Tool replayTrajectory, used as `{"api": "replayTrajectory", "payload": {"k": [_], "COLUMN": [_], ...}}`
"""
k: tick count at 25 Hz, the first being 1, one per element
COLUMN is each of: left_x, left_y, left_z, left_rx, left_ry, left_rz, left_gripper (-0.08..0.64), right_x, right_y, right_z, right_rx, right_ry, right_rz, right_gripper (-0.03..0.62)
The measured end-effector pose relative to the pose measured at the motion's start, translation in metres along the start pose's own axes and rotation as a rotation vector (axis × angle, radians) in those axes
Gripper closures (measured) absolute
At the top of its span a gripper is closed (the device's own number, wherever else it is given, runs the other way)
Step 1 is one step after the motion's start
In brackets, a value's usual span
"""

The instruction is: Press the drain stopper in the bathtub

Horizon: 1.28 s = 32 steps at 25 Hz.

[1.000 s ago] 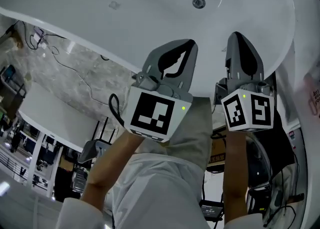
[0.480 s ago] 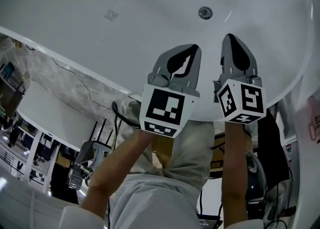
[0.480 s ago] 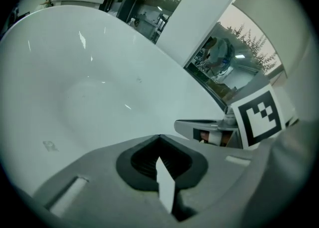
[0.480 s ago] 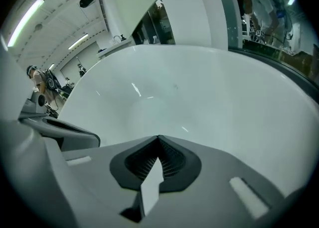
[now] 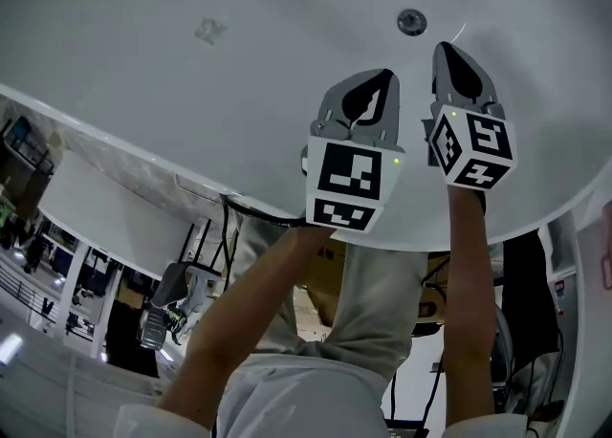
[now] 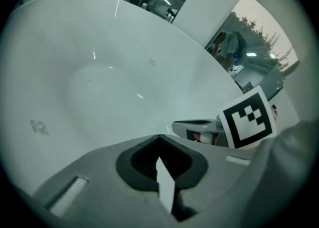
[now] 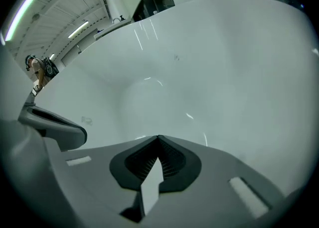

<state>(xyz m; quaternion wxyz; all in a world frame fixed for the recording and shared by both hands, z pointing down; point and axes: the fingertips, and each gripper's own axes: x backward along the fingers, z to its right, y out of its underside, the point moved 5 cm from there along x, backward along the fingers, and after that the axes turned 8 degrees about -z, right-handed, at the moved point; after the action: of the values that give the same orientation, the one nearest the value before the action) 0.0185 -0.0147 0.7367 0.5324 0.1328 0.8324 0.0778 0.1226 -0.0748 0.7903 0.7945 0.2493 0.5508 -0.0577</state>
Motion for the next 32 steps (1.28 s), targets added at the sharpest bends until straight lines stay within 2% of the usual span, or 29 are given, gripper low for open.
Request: {"api": "replayTrajectory", "payload": {"k": [4, 11, 14, 20, 26, 32], "left_x": [-0.027, -0.072, -0.092, -0.117, -0.135, -0.145], "left_y": [0.014, 0.041, 0.039, 0.054, 0.059, 0.06], "left_z": [-0.015, -0.035, -0.042, -0.054, -0.056, -0.058], "left_rx": [0.023, -0.005, 0.011, -0.036, -0.017, -0.012], "left_ry": [-0.005, -0.017, -0.014, -0.011, 0.024, 0.026], "left_rz": [-0.028, -0.129, -0.13, -0.167, -0.175, -0.19], "left_gripper": [0.557, 0.557, 0.557, 0.557, 0.557, 0.557], "right_x": [-0.028, -0.075, -0.098, -0.132, -0.156, -0.177], "right_y": [0.017, 0.04, 0.047, 0.073, 0.08, 0.089], "right_z": [0.007, 0.019, 0.029, 0.041, 0.05, 0.052], "right_rx": [0.015, 0.036, 0.048, 0.056, 0.101, 0.118], "right_ry": [0.004, -0.002, 0.007, 0.018, 0.007, 0.022], "right_rz": [-0.049, -0.116, -0.144, -0.232, -0.288, -0.348], "right_gripper": [0.589, 0.589, 0.589, 0.589, 0.589, 0.589]}}
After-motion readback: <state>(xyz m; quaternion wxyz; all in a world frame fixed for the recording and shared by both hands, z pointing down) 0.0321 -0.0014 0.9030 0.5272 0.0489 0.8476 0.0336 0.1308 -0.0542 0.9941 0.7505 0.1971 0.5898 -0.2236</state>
